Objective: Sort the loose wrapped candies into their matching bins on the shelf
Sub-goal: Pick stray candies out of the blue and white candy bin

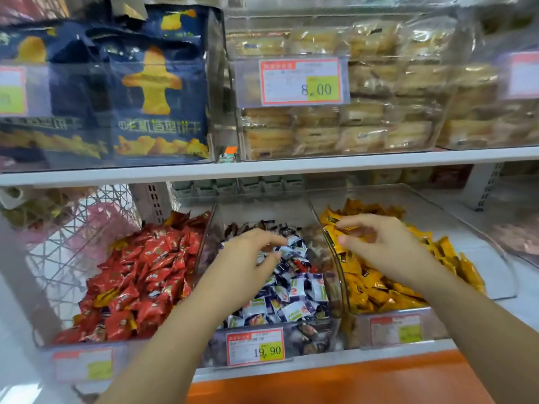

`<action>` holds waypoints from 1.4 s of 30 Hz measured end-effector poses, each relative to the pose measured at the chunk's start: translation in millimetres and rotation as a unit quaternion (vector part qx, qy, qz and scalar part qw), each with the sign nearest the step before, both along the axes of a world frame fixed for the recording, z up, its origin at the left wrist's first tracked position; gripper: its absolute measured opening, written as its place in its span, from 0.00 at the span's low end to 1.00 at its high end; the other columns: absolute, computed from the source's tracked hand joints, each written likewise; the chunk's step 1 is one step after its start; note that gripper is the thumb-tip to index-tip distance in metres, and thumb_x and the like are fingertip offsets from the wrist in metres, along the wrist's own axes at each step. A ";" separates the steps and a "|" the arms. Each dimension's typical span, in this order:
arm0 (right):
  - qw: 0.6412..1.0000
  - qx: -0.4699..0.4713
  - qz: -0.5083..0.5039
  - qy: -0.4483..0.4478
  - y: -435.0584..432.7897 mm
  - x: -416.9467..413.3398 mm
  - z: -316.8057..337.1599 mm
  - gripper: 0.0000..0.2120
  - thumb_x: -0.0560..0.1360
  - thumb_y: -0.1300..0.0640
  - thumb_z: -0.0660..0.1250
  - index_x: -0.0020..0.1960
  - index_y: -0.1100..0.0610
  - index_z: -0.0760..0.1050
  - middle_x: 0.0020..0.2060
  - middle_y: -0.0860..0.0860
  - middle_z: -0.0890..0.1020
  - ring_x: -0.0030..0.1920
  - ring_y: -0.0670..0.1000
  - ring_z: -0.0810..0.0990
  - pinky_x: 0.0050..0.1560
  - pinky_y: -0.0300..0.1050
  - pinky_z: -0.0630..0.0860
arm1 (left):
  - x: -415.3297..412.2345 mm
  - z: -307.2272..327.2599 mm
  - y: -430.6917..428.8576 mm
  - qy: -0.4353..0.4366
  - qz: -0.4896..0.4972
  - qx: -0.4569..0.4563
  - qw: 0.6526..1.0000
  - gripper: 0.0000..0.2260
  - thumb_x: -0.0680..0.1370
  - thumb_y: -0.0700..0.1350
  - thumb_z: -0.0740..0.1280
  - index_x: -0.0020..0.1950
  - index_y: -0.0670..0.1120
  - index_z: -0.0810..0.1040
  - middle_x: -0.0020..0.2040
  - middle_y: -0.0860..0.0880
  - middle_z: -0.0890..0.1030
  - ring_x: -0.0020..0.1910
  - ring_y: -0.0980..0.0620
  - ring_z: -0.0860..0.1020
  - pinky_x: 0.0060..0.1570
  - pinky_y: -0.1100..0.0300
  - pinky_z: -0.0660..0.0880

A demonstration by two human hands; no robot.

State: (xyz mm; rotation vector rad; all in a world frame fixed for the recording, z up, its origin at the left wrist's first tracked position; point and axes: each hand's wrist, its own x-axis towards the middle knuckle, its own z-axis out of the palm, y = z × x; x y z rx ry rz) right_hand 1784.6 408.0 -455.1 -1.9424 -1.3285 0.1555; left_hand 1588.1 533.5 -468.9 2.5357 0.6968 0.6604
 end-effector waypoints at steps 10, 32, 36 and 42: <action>0.993 -0.076 0.087 0.001 6.6 11.4 -11.2 0.14 0.74 0.47 0.67 0.60 0.42 0.75 0.51 0.36 0.73 0.51 0.32 0.73 0.48 0.31 0.68 | 90.3 -15.6 43.2 0.297 -0.080 -0.018 0.951 0.13 0.79 0.41 0.63 0.62 0.51 0.79 0.59 0.50 0.80 0.54 0.52 0.77 0.53 0.60 0.73; 0.991 -0.061 0.113 0.047 12.2 21.6 -16.4 0.13 0.71 0.46 0.70 0.56 0.41 0.77 0.50 0.36 0.74 0.55 0.38 0.74 0.41 0.29 0.66 | 92.7 -8.6 52.8 0.148 -0.039 -0.156 0.976 0.04 0.78 0.48 0.67 0.48 0.49 0.79 0.41 0.55 0.80 0.40 0.59 0.77 0.39 0.67 0.71; 0.991 -0.060 0.111 0.044 11.3 20.3 -15.9 0.14 0.72 0.47 0.69 0.57 0.42 0.77 0.46 0.32 0.72 0.54 0.37 0.73 0.41 0.29 0.66 | 95.7 -12.3 38.0 0.251 -0.055 -0.141 0.956 0.03 0.79 0.48 0.65 0.50 0.50 0.75 0.43 0.54 0.78 0.42 0.56 0.76 0.42 0.63 0.73; 0.991 -0.058 0.109 0.042 11.7 19.9 -16.3 0.13 0.73 0.47 0.69 0.58 0.42 0.77 0.45 0.30 0.72 0.54 0.38 0.73 0.39 0.29 0.65 | 101.7 -17.8 26.7 0.309 -0.085 -0.134 0.938 0.10 0.79 0.46 0.64 0.60 0.46 0.74 0.56 0.49 0.77 0.54 0.49 0.76 0.54 0.57 0.72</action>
